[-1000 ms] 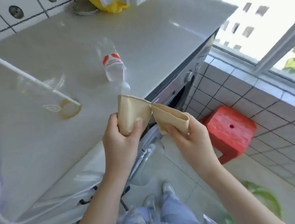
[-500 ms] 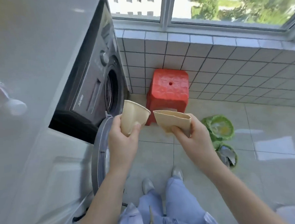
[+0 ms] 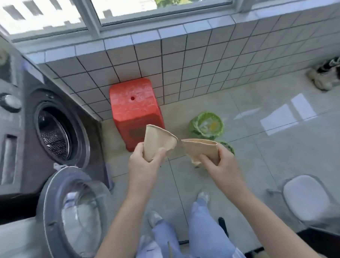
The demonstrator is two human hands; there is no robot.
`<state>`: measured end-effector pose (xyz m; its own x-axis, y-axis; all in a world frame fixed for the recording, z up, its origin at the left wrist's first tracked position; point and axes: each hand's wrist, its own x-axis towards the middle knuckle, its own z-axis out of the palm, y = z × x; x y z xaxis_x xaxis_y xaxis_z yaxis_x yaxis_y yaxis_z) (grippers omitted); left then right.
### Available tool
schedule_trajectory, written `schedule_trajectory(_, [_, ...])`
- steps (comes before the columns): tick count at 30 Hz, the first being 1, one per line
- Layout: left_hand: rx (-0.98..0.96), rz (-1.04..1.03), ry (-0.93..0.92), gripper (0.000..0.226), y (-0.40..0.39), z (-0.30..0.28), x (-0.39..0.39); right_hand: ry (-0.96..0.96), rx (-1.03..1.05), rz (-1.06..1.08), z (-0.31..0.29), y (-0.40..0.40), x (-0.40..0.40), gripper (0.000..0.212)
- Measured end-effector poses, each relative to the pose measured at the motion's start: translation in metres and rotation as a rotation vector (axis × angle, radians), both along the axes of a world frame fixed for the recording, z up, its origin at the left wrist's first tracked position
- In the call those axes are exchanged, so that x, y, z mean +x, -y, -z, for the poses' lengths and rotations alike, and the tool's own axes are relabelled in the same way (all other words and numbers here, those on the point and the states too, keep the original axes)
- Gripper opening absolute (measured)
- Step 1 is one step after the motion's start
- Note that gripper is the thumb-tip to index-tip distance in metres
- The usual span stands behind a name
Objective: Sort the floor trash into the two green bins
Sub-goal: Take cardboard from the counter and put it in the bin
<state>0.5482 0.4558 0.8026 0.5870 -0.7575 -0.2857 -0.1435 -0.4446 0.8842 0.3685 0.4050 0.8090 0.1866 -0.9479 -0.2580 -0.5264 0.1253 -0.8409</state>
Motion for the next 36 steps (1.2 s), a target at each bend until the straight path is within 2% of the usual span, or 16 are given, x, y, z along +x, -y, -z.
schedule_trajectory(7, [0.156, 0.092, -0.069, 0.016, 0.075, 0.045, -0.090, 0.002, 0.155, 0.172, 0.045, 0.064, -0.097, 0.007])
schedule_trajectory(11, [0.266, 0.132, -0.140, 0.018, 0.115, 0.079, -0.130, 0.001, 0.249, 0.279, 0.083, 0.096, -0.146, 0.015])
schedule_trajectory(20, [0.479, 0.215, -0.246, 0.010, 0.185, 0.189, -0.192, -0.035, 0.411, 0.500, 0.185, 0.151, -0.223, 0.009])
schedule_trajectory(22, [0.531, 0.265, -0.226, 0.014, 0.196, 0.221, -0.201, -0.036, 0.460, 0.547, 0.216, 0.157, -0.234, 0.004])
schedule_trajectory(26, [0.595, 0.345, -0.177, 0.015, 0.212, 0.290, -0.214, -0.098, 0.537, 0.607, 0.281, 0.163, -0.248, 0.018])
schedule_trajectory(29, [0.640, 0.390, -0.156, 0.017, 0.224, 0.341, -0.220, -0.124, 0.600, 0.634, 0.334, 0.165, -0.258, 0.018])
schedule_trajectory(33, [0.693, 0.439, -0.133, 0.021, 0.248, 0.404, -0.223, -0.216, 0.641, 0.584, 0.397, 0.171, -0.267, 0.016])
schedule_trajectory(36, [0.702, 0.615, 0.055, 0.024, 0.262, 0.452, -0.226, -0.269, 0.650, 0.555, 0.442, 0.177, -0.270, 0.018])
